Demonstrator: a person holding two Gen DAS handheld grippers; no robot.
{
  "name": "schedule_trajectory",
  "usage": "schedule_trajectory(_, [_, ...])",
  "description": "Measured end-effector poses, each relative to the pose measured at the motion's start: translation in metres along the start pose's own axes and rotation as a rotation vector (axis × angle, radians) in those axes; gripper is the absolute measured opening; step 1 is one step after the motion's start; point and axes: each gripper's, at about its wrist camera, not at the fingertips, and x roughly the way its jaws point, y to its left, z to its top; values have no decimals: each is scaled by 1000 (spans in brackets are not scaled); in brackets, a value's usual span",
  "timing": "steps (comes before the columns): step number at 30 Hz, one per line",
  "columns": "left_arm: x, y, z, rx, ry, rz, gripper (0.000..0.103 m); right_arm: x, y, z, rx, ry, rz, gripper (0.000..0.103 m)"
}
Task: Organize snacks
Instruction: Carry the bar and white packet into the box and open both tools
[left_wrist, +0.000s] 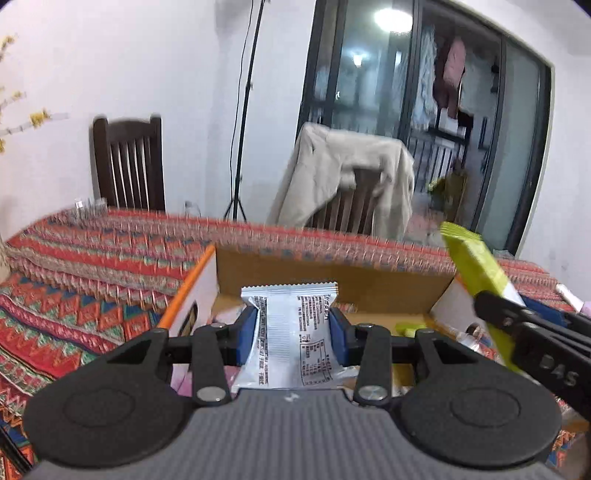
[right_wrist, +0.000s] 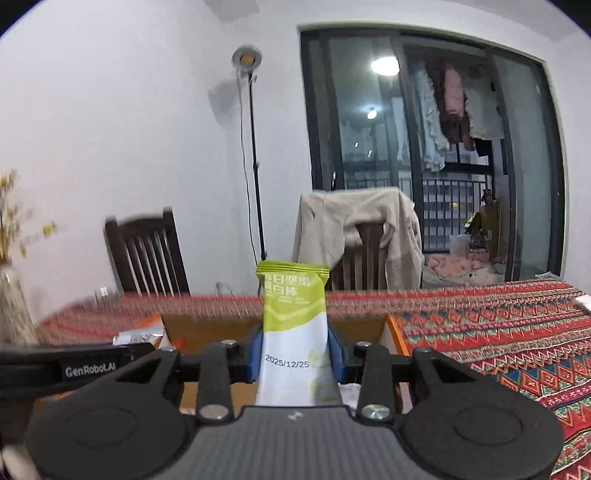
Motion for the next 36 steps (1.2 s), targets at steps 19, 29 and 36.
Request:
schedule_trajectory(19, [1,2,-11,22,-28,18,42,6,-10,-15,15,31,-3,36])
schedule_trajectory(29, [-1,6,-12,0,-37,12,69,8,-11,-15,21,43,-7,99])
schedule_trajectory(36, [-12,10,-11,-43,-80,39,103,10,-13,-16,31,52,-23,103])
